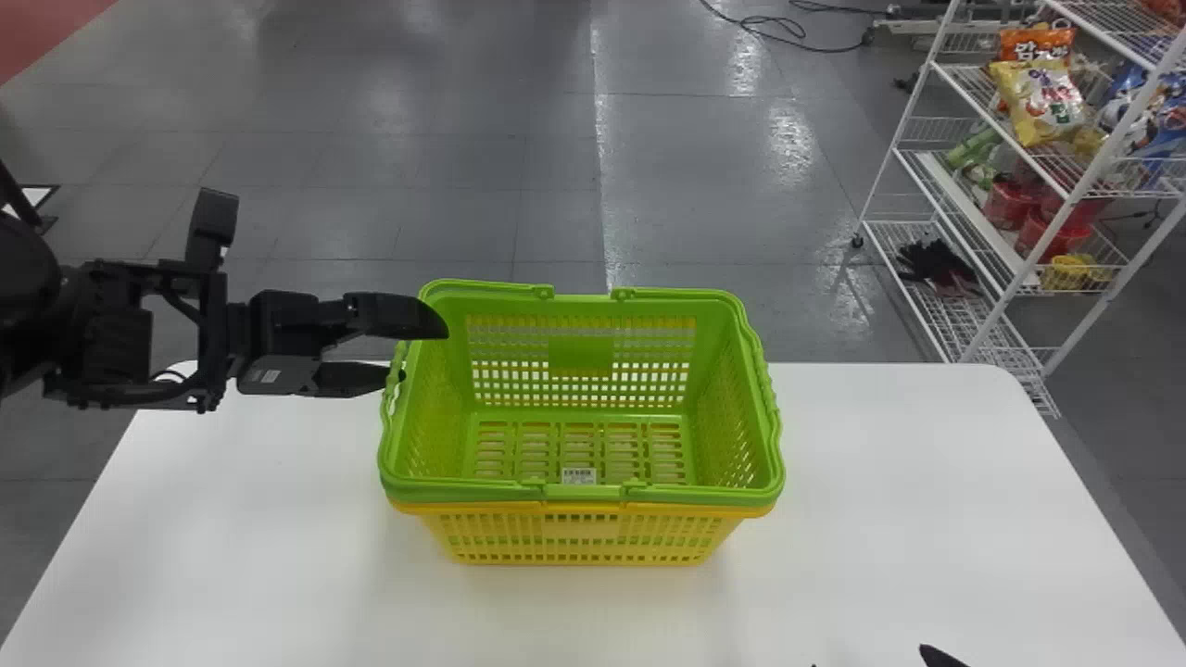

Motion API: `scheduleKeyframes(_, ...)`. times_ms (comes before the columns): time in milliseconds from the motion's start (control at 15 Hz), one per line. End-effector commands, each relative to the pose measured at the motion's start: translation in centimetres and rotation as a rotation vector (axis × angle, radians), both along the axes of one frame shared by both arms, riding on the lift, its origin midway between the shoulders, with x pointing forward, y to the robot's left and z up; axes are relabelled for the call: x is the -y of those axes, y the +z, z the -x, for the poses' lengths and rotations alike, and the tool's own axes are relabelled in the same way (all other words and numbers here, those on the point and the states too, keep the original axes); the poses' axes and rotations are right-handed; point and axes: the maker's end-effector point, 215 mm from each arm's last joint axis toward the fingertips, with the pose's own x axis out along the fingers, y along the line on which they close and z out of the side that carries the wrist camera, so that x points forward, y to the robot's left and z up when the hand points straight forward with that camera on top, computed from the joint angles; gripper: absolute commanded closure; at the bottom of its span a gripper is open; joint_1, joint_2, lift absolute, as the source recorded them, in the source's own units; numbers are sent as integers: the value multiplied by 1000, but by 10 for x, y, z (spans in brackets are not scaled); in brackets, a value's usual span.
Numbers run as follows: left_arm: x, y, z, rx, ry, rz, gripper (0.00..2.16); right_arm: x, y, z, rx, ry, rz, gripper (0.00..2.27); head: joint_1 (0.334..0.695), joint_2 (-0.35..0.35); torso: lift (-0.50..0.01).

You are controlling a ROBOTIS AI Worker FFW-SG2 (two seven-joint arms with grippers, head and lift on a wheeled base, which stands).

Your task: Grasp handle with right gripper to insert into left gripper then lift and swing left to center

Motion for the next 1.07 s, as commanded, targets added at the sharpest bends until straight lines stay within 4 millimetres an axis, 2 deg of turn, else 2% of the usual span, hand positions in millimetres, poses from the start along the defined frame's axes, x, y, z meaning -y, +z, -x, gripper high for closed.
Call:
scheduleKeyframes(0,4,10,4,9,-23,-4,39,0,2,-1,3,0,0,113,695,-44,-93)
scheduleKeyframes(133,9,19,4,26,-33,12,39,0,4,-2,7,-2,-1,113,695,-48,-93)
scheduleKeyframes(333,18,34,2,48,-49,40,39,9,19,-11,29,-18,9,124,695,-60,-93)
scheduleKeyframes(533,34,54,-1,75,-77,74,39,27,39,-28,44,-53,22,161,695,-82,-93)
scheduleKeyframes(733,45,61,-5,86,-97,69,39,45,52,-48,39,-79,46,221,695,-126,-93)
scheduleKeyframes(933,58,63,-4,87,-116,77,39,64,69,-73,58,-108,69,664,695,-154,-93)
scheduleKeyframes(1000,62,65,-4,89,-124,78,39,67,73,-80,60,-115,72,880,695,-163,-93)
